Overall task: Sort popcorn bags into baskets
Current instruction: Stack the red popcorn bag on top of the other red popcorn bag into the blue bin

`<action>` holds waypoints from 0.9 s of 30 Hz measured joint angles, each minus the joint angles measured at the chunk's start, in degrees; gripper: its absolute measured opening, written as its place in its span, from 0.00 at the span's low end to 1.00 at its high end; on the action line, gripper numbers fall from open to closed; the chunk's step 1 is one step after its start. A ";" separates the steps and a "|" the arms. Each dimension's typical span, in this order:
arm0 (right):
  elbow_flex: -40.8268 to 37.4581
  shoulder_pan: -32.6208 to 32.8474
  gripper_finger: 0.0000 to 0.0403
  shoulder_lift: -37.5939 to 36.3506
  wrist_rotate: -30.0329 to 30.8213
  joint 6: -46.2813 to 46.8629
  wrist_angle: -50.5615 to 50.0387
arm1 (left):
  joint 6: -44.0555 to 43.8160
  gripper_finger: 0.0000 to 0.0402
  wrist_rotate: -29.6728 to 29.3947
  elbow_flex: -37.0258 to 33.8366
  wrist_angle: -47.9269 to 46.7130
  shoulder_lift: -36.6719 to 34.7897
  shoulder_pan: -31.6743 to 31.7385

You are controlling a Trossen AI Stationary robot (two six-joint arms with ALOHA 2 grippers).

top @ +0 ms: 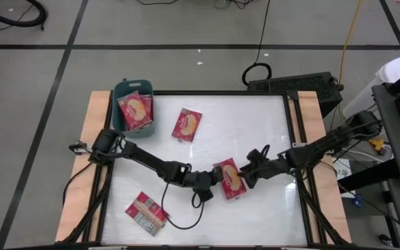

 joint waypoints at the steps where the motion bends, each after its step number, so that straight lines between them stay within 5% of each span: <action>1: -0.60 0.25 0.38 0.02 0.05 -1.53 1.83 | -0.26 0.01 -1.17 0.00 -0.44 -0.58 -0.42; 9: -9.57 1.62 0.41 0.10 0.95 -16.02 30.86 | -2.62 0.00 -4.33 0.07 -5.20 -5.57 -3.81; 15: -17.43 4.64 0.42 0.39 8.40 -20.97 53.94 | -7.59 0.00 -4.36 0.07 -8.63 -10.10 -5.85; 23: -15.87 7.19 0.42 2.69 8.92 -24.82 56.01 | -11.98 0.00 -4.34 0.11 -12.42 -16.82 -8.47; 27: -13.62 7.21 0.42 4.53 6.14 -38.50 56.19 | -13.35 0.00 -3.99 0.11 -14.05 -20.80 -8.85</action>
